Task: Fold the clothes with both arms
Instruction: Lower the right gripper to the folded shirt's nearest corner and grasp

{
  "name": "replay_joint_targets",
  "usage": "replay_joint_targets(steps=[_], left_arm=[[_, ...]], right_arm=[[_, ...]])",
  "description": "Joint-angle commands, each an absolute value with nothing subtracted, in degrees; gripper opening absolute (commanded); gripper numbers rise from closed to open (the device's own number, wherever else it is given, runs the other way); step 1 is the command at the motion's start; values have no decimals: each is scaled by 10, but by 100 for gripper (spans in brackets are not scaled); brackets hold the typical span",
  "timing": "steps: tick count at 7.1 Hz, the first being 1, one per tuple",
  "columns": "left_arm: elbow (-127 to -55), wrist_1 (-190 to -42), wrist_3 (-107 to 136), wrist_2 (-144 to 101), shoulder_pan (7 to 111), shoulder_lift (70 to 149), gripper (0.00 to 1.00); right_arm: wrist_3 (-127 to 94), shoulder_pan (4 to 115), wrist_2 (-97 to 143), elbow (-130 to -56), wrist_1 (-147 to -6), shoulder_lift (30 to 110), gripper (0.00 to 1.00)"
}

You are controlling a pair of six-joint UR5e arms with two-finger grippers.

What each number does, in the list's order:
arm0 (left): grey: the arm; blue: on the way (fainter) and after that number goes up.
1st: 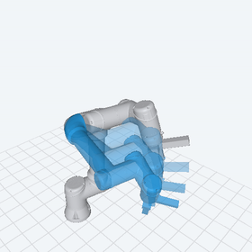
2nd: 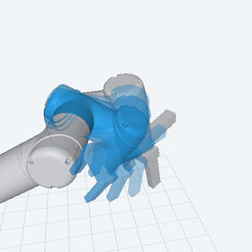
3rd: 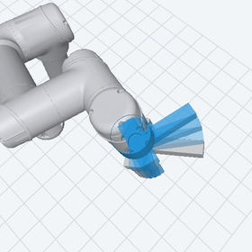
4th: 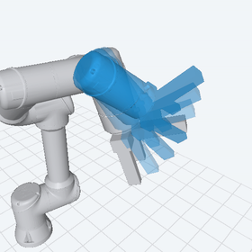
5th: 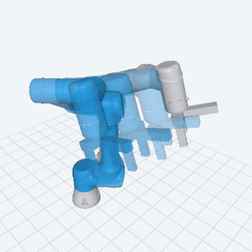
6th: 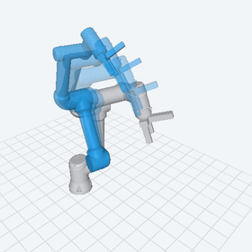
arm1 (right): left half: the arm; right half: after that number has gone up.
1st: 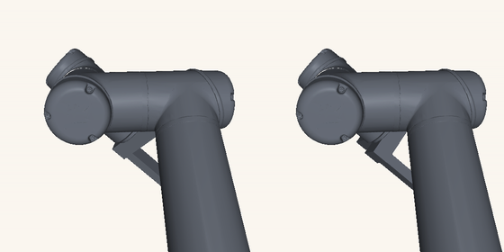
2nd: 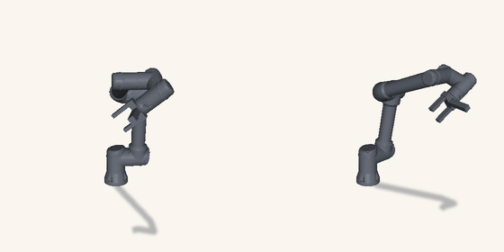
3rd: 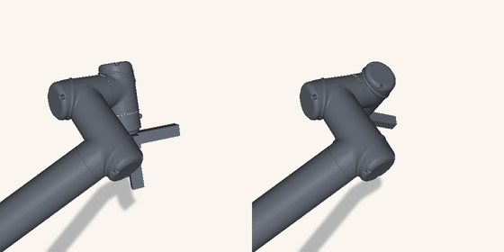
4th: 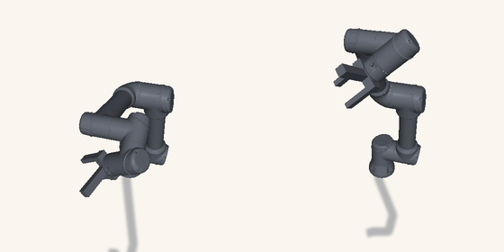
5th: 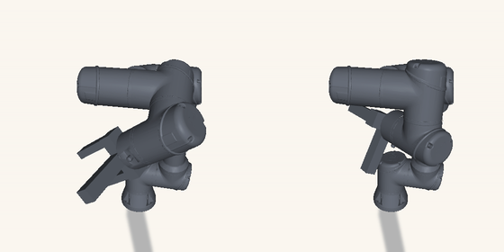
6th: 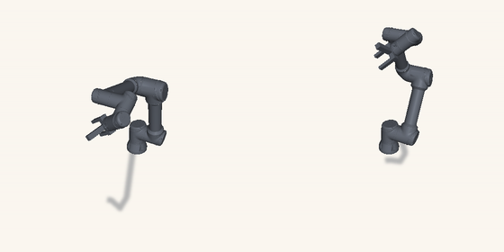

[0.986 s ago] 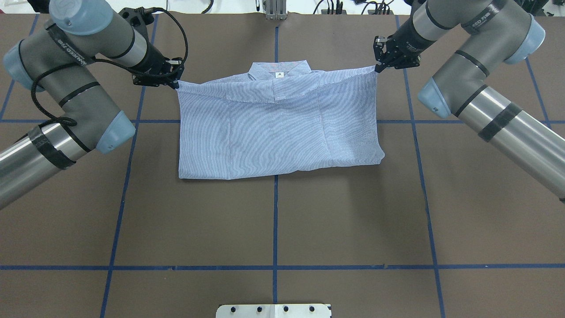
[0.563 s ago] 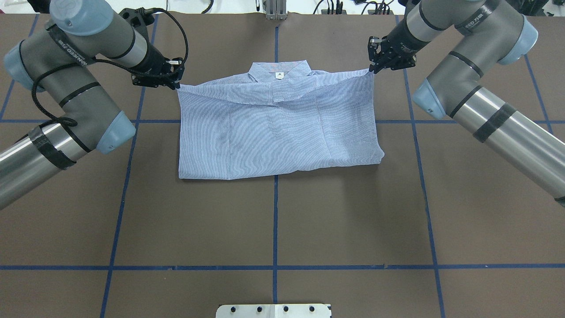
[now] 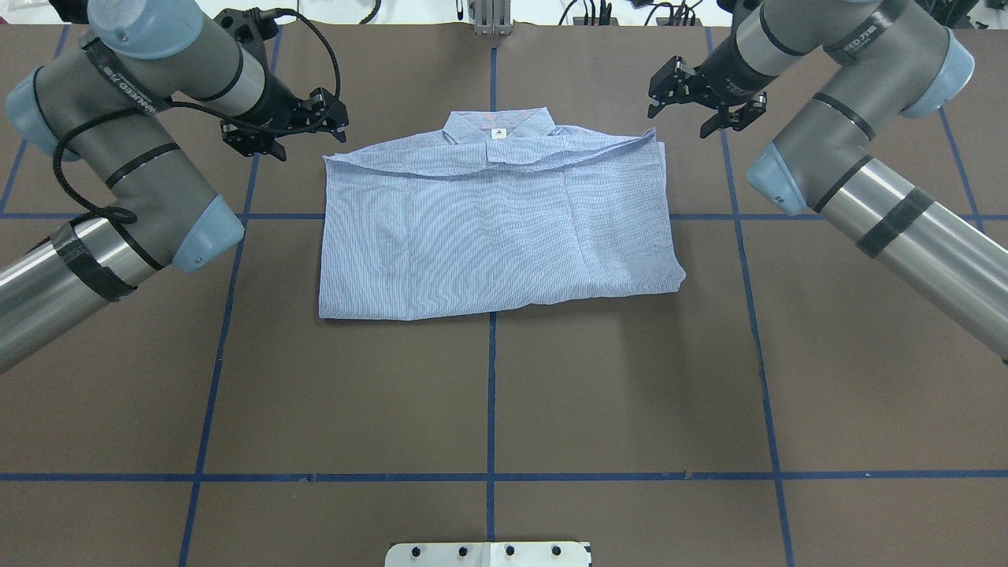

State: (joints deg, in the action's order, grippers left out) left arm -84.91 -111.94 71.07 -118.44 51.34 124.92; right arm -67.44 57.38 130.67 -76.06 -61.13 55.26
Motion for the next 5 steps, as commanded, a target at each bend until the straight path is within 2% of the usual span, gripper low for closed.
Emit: replay_joint_targets(steps=[1, 2, 5], left_arm=[[-872, -1116, 718, -1186, 514, 1246, 99], [-874, -1116, 723, -1185, 514, 1246, 99], [-883, -1116, 733, -1185, 514, 1245, 99]], right_arm=[[-677, 566, 1331, -888, -619, 655, 100], [-678, 534, 1325, -929, -619, 703, 100], [-683, 433, 1261, -933, -619, 737, 100]])
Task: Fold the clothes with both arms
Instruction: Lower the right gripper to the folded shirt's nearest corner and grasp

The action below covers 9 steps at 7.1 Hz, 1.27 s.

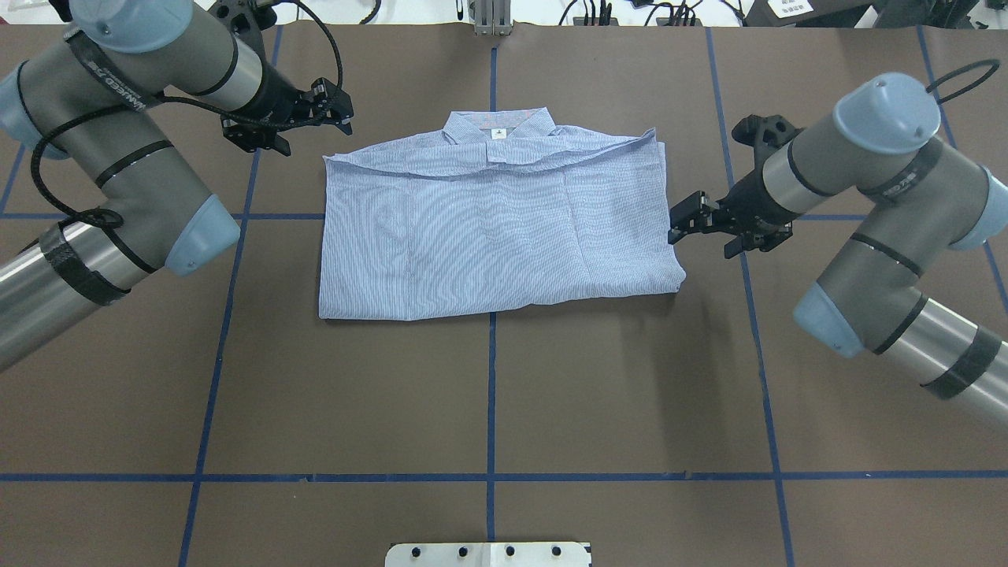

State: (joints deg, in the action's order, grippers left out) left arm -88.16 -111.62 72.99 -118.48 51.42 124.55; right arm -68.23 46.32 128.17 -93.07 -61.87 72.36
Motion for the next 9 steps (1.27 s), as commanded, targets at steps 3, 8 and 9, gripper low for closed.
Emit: replay_joint_targets(steps=[3, 8, 9], left_arm=[[-885, -1116, 740, -1184, 514, 1245, 99], [-885, -1116, 740, -1182, 514, 1245, 99], [-885, -1116, 740, -1182, 514, 1245, 99]], right_arm=[[-682, 412, 1263, -933, -619, 736, 91], [-675, 410, 1241, -927, -613, 722, 76], [-676, 410, 1237, -926, -613, 722, 64]])
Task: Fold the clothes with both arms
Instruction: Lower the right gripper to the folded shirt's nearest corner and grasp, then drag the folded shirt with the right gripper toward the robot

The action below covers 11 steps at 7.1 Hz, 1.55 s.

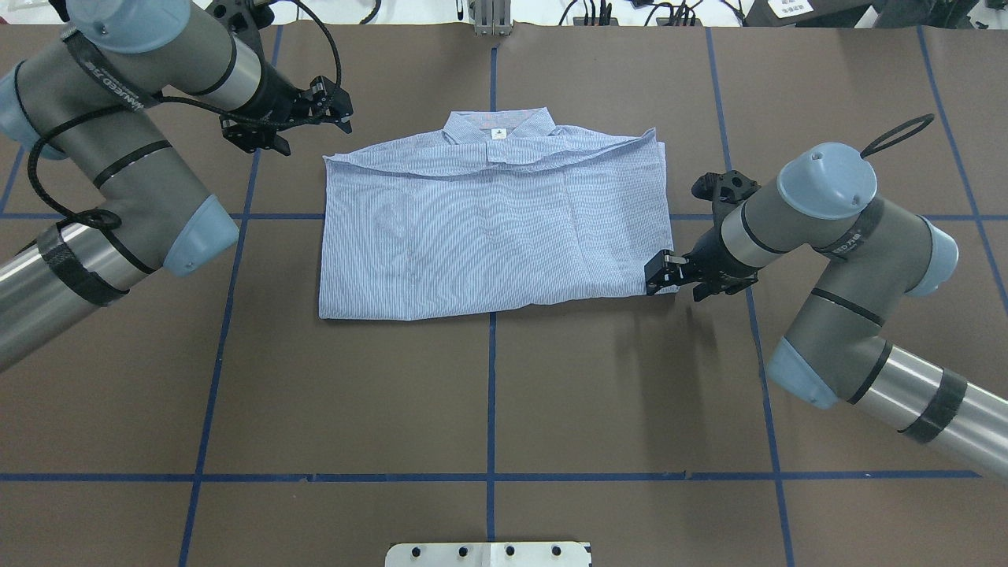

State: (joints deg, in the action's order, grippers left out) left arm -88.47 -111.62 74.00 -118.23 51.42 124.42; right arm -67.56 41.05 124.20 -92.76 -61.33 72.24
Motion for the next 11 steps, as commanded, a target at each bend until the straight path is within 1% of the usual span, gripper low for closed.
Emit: replay_joint_targets(steps=[1, 2, 4, 6, 8, 10, 11], left_arm=[[-885, -1116, 740, -1182, 514, 1245, 99], [-884, -1116, 740, -1181, 514, 1244, 99], [-884, -1116, 740, -1181, 514, 1244, 99], [-884, -1114, 740, -1181, 515, 1245, 99], [-886, -1113, 740, -1180, 515, 1245, 98], [-896, -1112, 740, -1181, 515, 1244, 99], [-900, -1112, 740, -1181, 515, 1244, 99]], right_arm=[[-673, 410, 1239, -925, -613, 722, 24], [-672, 410, 1244, -927, -613, 722, 0], [-670, 413, 1247, -935, -613, 723, 0], [-670, 417, 1263, -973, -616, 743, 0], [-671, 416, 1291, -1051, -614, 818, 0], [-677, 361, 1292, -1145, -614, 910, 0], [-692, 327, 1299, -1170, -614, 939, 0]])
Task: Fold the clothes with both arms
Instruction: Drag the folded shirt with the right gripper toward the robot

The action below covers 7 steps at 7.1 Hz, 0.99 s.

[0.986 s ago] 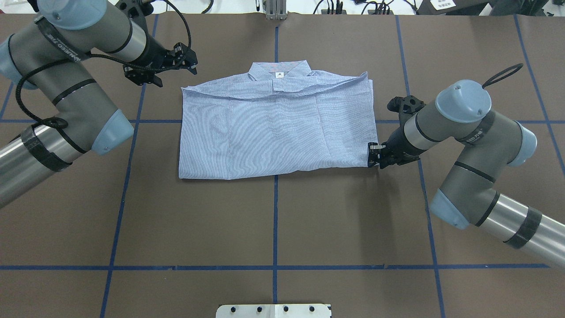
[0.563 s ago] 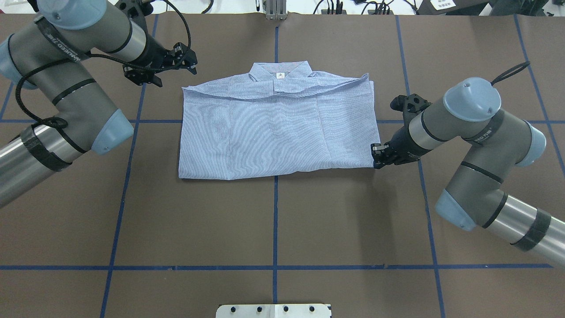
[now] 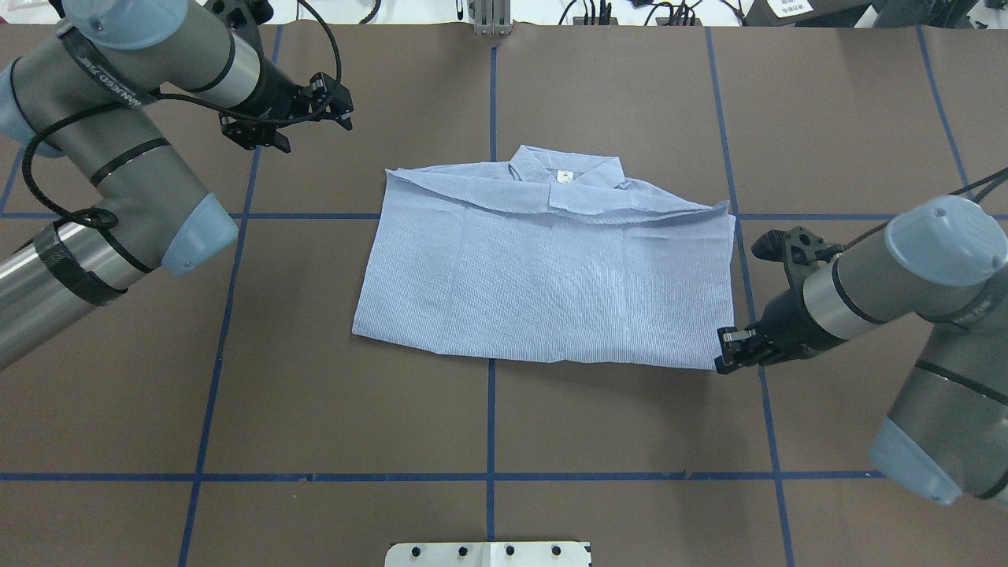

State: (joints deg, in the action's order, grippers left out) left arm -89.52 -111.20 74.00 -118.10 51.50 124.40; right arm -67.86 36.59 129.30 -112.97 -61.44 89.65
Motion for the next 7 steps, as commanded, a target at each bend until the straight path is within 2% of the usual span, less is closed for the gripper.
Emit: replay_joint_targets(steps=[1, 3, 6, 7], left_arm=[[-902, -1113, 741, -1181, 513, 1244, 99], [-904, -1113, 758, -1179, 505, 1244, 99], [-911, -1114, 758, -1177, 503, 1237, 99], [-911, -1114, 758, -1166, 496, 1237, 99]], right_arm=[[-718, 283, 1308, -1195, -613, 962, 0], [-740, 213, 1355, -1222, -614, 1004, 0], [-813, 123, 1380, -1223, -614, 1021, 0], [-819, 120, 1379, -1219, -615, 1028, 33]])
